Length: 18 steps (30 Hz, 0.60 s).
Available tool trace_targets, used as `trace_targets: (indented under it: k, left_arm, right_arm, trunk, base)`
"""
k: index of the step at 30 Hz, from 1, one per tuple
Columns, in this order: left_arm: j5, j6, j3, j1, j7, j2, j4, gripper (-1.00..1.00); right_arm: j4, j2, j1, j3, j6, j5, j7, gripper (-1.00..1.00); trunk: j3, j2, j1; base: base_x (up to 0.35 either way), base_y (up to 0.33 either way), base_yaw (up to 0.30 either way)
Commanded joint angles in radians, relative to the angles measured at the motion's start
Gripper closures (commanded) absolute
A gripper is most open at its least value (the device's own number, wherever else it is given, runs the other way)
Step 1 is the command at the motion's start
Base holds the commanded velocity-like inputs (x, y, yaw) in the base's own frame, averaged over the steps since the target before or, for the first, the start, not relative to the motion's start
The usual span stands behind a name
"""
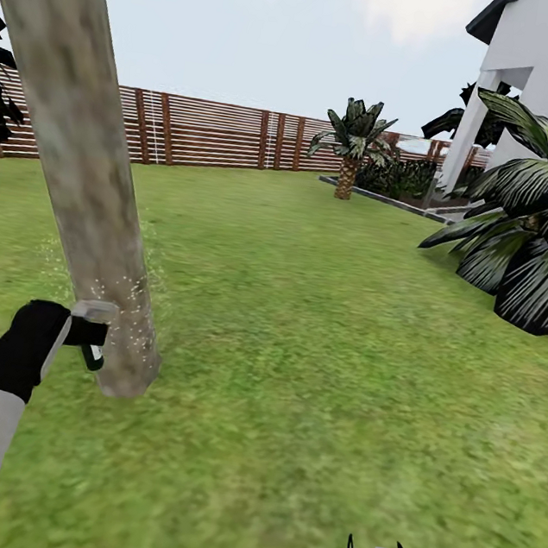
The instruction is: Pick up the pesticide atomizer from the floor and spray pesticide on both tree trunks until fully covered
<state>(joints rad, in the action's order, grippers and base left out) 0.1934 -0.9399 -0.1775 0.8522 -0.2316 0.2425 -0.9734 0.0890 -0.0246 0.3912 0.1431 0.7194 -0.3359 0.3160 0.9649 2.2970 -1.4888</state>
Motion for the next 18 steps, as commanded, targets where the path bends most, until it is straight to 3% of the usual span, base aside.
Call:
trace_targets:
  k: [1,5,6,8,9,10,12,18]
  left_arm:
    - [0.008,-0.009,0.002,0.022,0.001,-0.006,0.001,1.00]
    - [0.015,-0.052,0.000,0.057,0.002,0.001,0.001,1.00]
    - [0.017,-0.051,-0.003,0.053,0.003,0.019,0.003,1.00]
    - [0.016,-0.047,-0.006,0.045,0.000,0.083,0.007,1.00]
    - [0.015,-0.046,-0.006,0.042,-0.002,0.128,0.014,1.00]
    - [0.016,-0.045,-0.004,0.040,-0.002,0.141,0.012,1.00]
    - [0.013,-0.044,0.001,0.022,-0.003,0.152,0.008,1.00]
    - [0.004,-0.041,0.001,0.019,-0.005,0.139,0.019,1.00]
  right_arm:
    - [0.000,0.000,0.000,0.000,0.000,0.000,0.000,-1.00]
    - [0.000,-0.001,0.000,0.000,0.000,0.000,0.000,-1.00]
    - [0.000,-0.001,0.000,0.000,0.000,0.000,0.000,-1.00]
    - [0.000,0.000,0.000,0.000,0.000,0.000,0.000,-1.00]
    - [0.000,0.000,0.000,0.000,0.000,0.000,0.000,-1.00]
    - [0.000,-0.001,0.000,0.000,0.000,0.000,0.000,-1.00]
    - [0.000,0.000,0.000,0.000,0.000,0.000,0.000,-1.00]
    - [0.000,0.000,0.000,0.000,0.000,0.000,0.000,-1.00]
  trunk:
    - [0.000,0.000,0.000]
    - [0.000,0.000,0.000]
    - [0.000,0.000,0.000]
    - [0.000,0.000,0.000]
    - [0.000,0.000,0.000]
    - [0.000,0.000,0.000]
    - [0.000,0.000,0.000]
    - [0.000,0.000,0.000]
  base:
    - [0.000,0.000,0.000]
    - [0.000,0.000,0.000]
    - [0.000,0.000,0.000]
    - [0.000,0.000,0.000]
    - [0.000,0.000,0.000]
    - [0.000,0.000,0.000]
    - [0.132,0.043,0.000]
    - [0.280,0.208,0.000]
